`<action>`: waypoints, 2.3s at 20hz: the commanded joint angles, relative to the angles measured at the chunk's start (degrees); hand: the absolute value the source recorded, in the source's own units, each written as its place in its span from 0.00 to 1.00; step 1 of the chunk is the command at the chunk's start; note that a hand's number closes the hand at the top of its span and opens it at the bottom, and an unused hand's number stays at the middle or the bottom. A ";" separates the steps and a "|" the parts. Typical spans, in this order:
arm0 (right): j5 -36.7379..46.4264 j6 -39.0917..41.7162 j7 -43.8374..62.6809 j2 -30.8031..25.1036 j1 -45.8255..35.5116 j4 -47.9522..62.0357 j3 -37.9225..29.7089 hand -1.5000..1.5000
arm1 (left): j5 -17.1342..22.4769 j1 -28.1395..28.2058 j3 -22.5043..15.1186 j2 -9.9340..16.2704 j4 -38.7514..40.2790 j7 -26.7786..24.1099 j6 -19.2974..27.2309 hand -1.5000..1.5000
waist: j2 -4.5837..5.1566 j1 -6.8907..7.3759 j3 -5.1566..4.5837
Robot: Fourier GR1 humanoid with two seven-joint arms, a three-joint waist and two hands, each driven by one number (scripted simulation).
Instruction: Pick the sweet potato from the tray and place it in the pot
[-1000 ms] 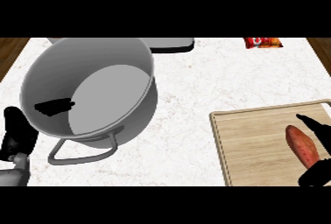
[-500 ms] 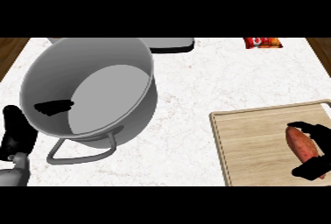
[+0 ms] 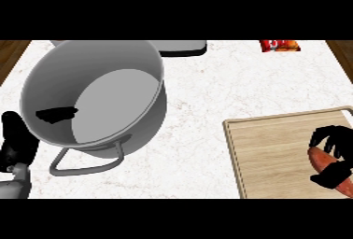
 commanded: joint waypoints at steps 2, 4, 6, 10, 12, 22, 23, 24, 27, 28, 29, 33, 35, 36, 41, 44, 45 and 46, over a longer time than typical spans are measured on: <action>4.67 -2.86 -2.43 0.07 -0.32 0.22 -1.05 1.00 | -3.33 1.53 -0.43 -0.34 2.87 2.42 1.11 0.50 | 0.67 -0.08 -0.13; 4.56 -1.96 -1.36 0.69 -2.42 -0.81 -1.93 1.00 | -4.07 -1.70 0.28 -0.09 6.32 1.43 1.27 0.50 | 0.72 -0.31 -0.15; 5.51 -2.11 1.45 -1.14 0.59 -6.64 -3.22 1.00 | -2.94 1.41 0.28 0.12 1.13 3.92 0.57 0.50 | 0.48 -0.47 -0.16; 11.86 -1.87 0.36 2.26 -7.01 -7.53 4.57 1.00 | -2.48 1.47 0.64 0.42 2.12 2.50 -0.39 0.50 | 0.73 1.01 -0.15; 13.79 -1.48 -2.10 4.86 -13.42 -6.19 8.61 1.00 | -3.10 -1.98 0.01 0.52 5.26 1.78 -0.80 0.50 | 1.24 1.90 -0.16; 15.48 -8.82 -1.99 15.23 -26.57 -15.20 6.91 1.00 | -4.31 0.19 0.04 -0.71 4.07 2.12 0.88 0.50 | 0.59 0.32 -0.15; 14.20 -10.48 -2.17 17.88 -26.65 -15.68 6.68 1.00 | -2.81 -0.55 0.71 -0.06 2.73 3.95 -0.24 0.50 | 0.59 0.44 -0.11; 11.89 -11.53 -4.39 17.31 -24.61 -18.77 5.12 1.00 | -1.91 0.47 2.85 2.02 4.39 1.92 -1.65 0.50 | 0.53 -0.17 -0.12; 11.71 -11.65 -1.59 21.06 -31.22 -20.64 4.12 1.00 | -2.60 -1.21 1.69 0.72 3.92 3.30 -0.83 0.50 | 0.64 0.16 -0.15; 9.82 -9.59 -0.81 20.89 -34.29 -22.75 2.90 1.00 | -3.03 -0.07 0.76 -0.53 5.30 1.14 -0.71 0.50 | 0.61 0.00 -0.20; 13.04 -10.28 3.37 23.85 -35.70 -24.17 5.71 1.00 | -4.96 0.62 0.13 -1.88 4.41 0.79 1.87 0.50 | 0.51 0.15 -0.22; 9.75 -0.54 9.89 24.11 -45.66 -26.34 4.17 1.00 | -4.15 -2.33 0.76 -1.28 6.21 1.86 0.00 0.50 | 0.55 -0.22 -0.25; 9.50 -0.04 10.31 26.69 -49.16 -22.43 4.82 1.00 | -5.08 2.13 0.17 -2.00 2.43 0.83 0.69 0.50 | 0.56 0.60 -0.23; 8.60 3.18 15.33 27.92 -51.73 -24.26 5.31 1.00 | -3.77 2.77 1.03 -1.03 1.62 1.86 -0.61 0.50 | 0.37 0.55 -0.25; 8.33 5.14 20.90 36.33 -64.67 -12.04 6.43 1.00 | -4.17 -1.33 1.25 -0.59 4.42 3.20 -1.14 0.50 | 0.61 0.72 -0.29; 8.72 3.31 19.24 38.49 -67.59 -2.96 3.75 1.00 | -3.57 -0.38 2.44 -0.14 4.05 2.03 -1.67 0.50 | 0.80 1.03 -0.24; 9.57 1.95 20.57 41.07 -68.43 -0.36 6.14 1.00 | -3.83 -0.63 1.84 -0.45 3.22 2.97 -1.53 0.50 | 0.83 1.30 -0.25; 7.54 3.06 20.33 41.14 -70.22 1.16 4.40 1.00 | -6.17 -0.59 -0.16 -2.13 2.00 3.84 0.52 0.50 | 0.78 1.12 -0.22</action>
